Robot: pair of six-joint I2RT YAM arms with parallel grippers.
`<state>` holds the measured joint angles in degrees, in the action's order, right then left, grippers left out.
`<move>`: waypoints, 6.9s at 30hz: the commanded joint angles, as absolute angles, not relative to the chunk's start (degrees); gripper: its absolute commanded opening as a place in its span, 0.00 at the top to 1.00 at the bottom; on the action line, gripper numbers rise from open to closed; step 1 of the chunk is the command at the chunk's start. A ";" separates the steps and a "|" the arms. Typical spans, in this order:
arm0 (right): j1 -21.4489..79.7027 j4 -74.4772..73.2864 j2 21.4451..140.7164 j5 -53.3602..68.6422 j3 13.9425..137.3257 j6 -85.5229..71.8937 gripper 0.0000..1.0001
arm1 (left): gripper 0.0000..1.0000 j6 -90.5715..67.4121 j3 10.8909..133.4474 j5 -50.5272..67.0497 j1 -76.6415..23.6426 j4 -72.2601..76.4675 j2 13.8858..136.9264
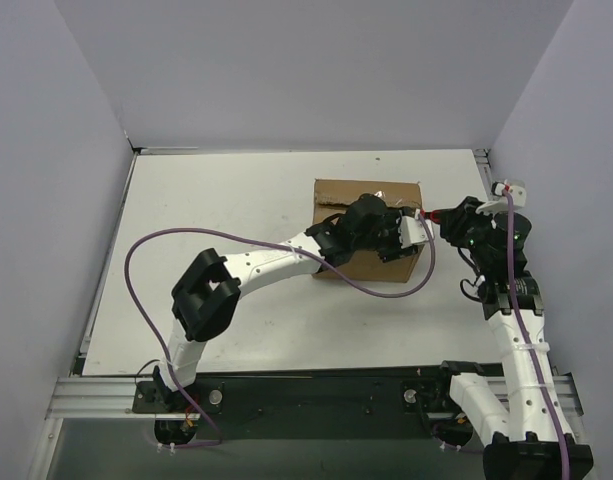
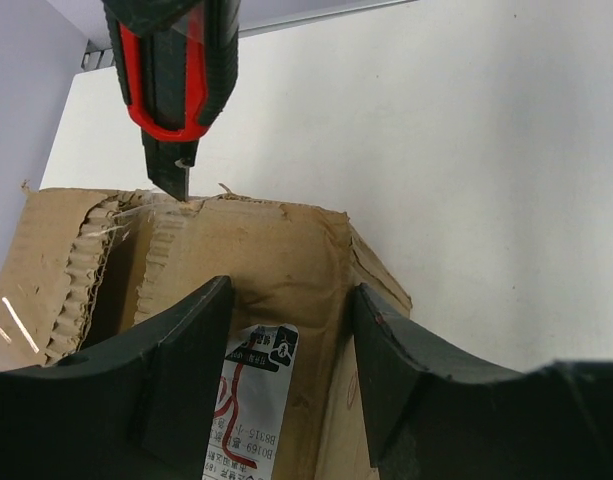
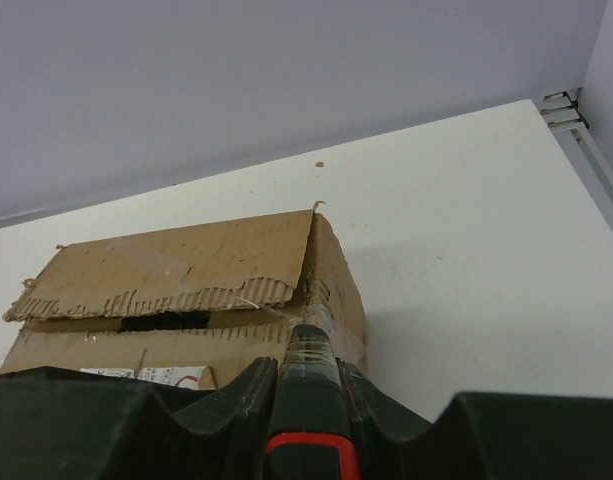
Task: Unpack the express box
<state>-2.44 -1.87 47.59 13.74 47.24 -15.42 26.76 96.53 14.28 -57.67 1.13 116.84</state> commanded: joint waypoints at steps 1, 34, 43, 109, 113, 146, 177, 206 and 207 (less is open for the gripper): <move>-0.62 -10.01 44.74 16.09 47.72 -16.08 1.00 | 0.46 23.38 99.14 9.67 -56.34 2.20 119.79; -3.69 -20.22 44.99 19.23 57.66 0.97 1.00 | 0.28 18.10 89.13 23.21 -51.42 2.29 99.33; -3.87 -21.62 51.40 45.67 54.23 -6.05 1.00 | 0.26 18.19 76.82 17.06 -36.75 -7.20 84.21; -6.96 -11.00 85.35 25.22 64.36 -2.61 0.55 | 0.35 10.63 72.16 23.64 -23.65 -14.06 83.24; 4.19 -10.99 78.59 28.82 58.29 -2.02 0.55 | 0.34 11.51 72.51 19.36 -22.85 -15.20 81.57; 41.48 7.46 90.17 -1.30 77.78 21.97 0.29 | 0.49 0.79 62.93 19.51 -17.93 -7.91 79.81; 42.19 4.13 89.73 6.96 74.98 31.11 0.33 | 0.51 -6.15 64.69 33.92 -17.84 -0.88 89.38; 28.57 14.24 94.82 -0.71 81.65 33.75 0.38 | 0.52 -4.83 62.49 34.98 -17.93 -0.88 89.30; 27.43 13.89 95.44 -0.44 81.91 33.49 0.38 | 0.52 -4.75 62.49 35.15 -17.93 -0.88 89.30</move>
